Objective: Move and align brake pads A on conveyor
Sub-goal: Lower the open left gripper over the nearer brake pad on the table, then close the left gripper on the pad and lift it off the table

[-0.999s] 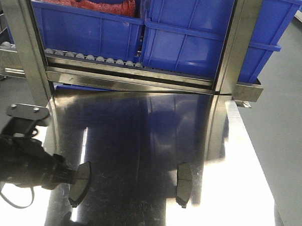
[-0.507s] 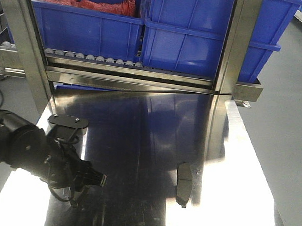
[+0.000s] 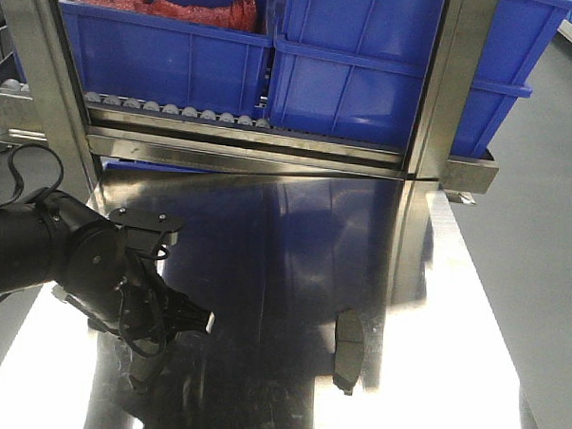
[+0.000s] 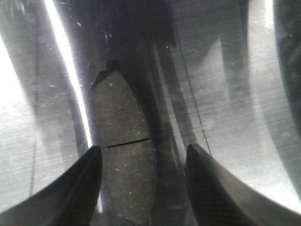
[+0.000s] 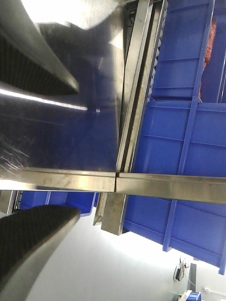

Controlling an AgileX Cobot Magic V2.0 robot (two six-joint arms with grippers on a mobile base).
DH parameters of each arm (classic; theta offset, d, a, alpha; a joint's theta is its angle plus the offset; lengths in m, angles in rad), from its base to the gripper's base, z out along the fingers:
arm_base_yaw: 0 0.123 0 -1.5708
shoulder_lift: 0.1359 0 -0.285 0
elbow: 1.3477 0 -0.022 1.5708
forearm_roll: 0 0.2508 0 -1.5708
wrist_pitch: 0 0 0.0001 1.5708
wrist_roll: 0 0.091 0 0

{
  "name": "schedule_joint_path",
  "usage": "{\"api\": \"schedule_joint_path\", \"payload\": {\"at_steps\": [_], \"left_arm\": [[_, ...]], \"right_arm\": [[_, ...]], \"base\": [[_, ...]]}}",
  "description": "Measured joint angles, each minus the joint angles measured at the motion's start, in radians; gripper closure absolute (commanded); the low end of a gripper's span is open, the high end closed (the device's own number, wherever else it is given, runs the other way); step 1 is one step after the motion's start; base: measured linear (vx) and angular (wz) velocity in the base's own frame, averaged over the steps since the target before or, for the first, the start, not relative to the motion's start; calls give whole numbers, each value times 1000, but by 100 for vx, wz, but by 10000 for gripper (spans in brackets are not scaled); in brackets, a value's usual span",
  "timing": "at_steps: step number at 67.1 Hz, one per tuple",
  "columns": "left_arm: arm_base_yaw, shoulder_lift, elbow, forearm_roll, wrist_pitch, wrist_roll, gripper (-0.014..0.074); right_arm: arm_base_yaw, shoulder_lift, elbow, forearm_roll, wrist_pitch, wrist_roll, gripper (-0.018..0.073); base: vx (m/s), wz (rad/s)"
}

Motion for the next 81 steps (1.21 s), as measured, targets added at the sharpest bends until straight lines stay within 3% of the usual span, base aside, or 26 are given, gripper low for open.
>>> {"api": "schedule_joint_path", "payload": {"at_steps": [8,28,44,54,66,81], "left_arm": [[0,37,-36,33,33,-31,89],[0,157,-149,41,157,-37,94],[0,190,-153,39,166,-82,106],[0,196,-157,16,161,-83,248],[0,197,-157,1,151,-87,594],[0,193,-157,1,153,-53,604]], "right_arm": [[0,0,0,0,0,0,75],[0,0,0,0,0,0,75],[0,0,0,0,0,0,75],[0,0,0,0,0,0,75],[0,0,0,0,0,0,75],[0,0,0,0,0,0,75]], "base": [[0,0],[0,0],[0,0],[0,0],[0,0],[0,0]]}}
